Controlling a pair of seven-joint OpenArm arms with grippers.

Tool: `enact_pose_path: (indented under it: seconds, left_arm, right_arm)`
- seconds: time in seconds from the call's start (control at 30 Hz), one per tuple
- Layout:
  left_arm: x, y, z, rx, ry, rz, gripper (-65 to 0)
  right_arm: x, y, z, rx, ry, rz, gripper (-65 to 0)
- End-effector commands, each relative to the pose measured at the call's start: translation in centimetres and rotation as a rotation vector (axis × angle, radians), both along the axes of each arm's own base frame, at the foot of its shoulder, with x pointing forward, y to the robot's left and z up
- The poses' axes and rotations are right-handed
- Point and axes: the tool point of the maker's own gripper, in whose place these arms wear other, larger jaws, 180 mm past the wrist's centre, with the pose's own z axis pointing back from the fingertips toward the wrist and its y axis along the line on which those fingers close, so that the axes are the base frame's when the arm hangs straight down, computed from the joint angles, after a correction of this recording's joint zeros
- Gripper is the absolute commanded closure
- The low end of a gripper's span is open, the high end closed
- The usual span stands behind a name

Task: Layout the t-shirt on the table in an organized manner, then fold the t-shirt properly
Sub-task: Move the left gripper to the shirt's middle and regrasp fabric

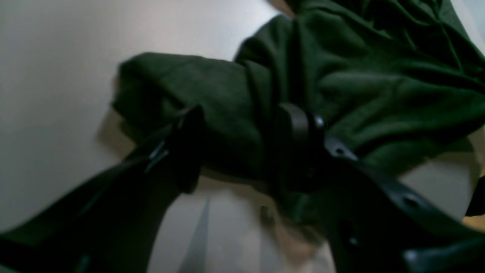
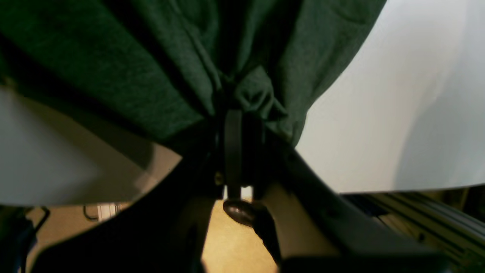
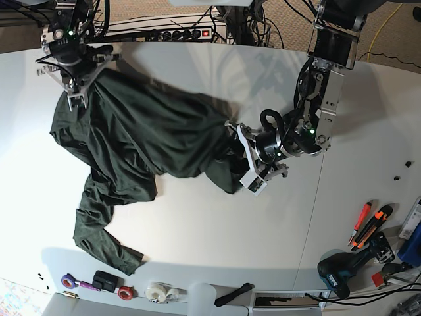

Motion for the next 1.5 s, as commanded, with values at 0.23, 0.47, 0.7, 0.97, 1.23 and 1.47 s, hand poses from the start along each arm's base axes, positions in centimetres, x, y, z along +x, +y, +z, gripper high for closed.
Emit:
enact_pose_path:
  seconds: [0.23,0.47,0.7,0.97,1.23,1.47]
  left_arm:
    - [1.1,-0.5,2.2,-0.052,-0.060,0.004,-38.4]
    - [1.9,-2.4,3.6,-0.117,-0.083,0.007,-38.4]
    - [2.8,-8.5,1.7,-0.064,-0.001,-0.100,-38.4]
    - [3.0,-13.5,1.4,-0.011,0.032,-0.190,-38.4]
    - [3.1,-15.3,2.5,0.004,-0.031,-0.202,-38.4]
    - [3.6,-14.9,1.1,0.034,-0.043,-0.184,-34.9]
  right_arm:
    - [2.8,0.5,2.2,-0.005,-0.164,0.063,-28.4]
    - [7.0,0.7,5.2,-0.006,-0.320,0.076,-28.4]
    - [10.4,0.7,7.7,0.002,-0.437,0.077,-28.3]
    - [10.1,-1.3,0.8,0.063,-0.303,0.013,-28.3]
    - [13.5,-0.5,1.1,0.154,-0.335,0.036,-28.3]
    - [17.0,0.5,3.6,0.198,-0.422,0.060,-28.3]
